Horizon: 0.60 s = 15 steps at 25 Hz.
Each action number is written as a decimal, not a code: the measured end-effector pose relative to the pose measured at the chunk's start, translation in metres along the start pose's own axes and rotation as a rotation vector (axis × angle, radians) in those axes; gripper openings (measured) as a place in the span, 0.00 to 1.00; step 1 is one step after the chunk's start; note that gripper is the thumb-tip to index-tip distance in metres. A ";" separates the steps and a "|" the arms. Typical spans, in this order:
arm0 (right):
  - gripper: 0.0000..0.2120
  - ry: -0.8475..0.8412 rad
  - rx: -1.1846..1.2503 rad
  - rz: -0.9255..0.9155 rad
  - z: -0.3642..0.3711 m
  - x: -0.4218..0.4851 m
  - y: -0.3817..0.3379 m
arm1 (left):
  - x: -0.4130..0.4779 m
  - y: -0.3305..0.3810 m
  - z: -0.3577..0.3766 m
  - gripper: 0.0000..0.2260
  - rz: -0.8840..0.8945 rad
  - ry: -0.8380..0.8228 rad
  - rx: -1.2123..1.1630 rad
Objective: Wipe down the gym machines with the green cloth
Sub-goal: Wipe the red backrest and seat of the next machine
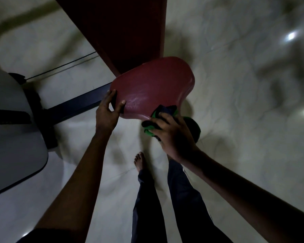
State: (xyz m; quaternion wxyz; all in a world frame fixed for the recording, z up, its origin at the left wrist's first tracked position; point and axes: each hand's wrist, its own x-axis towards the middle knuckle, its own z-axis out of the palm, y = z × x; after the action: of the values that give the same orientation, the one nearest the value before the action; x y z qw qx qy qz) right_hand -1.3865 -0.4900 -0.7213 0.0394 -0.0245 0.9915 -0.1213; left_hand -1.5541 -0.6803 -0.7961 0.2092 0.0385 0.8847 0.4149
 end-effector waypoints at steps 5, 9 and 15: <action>0.21 -0.041 -0.164 -0.061 0.007 0.002 -0.004 | -0.002 -0.002 0.003 0.28 -0.163 0.107 -0.270; 0.09 -0.152 -0.236 -0.227 0.010 0.045 -0.018 | -0.011 -0.013 0.000 0.22 -0.233 0.103 -0.486; 0.23 -0.220 -0.166 -0.215 0.001 0.041 0.007 | -0.021 -0.038 -0.017 0.10 -0.278 0.097 -0.323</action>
State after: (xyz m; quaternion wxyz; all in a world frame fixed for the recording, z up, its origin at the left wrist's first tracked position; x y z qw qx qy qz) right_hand -1.4272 -0.4863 -0.7272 0.1321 -0.1468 0.9795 -0.0391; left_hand -1.5380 -0.7222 -0.8080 0.2249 -0.1377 0.8126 0.5198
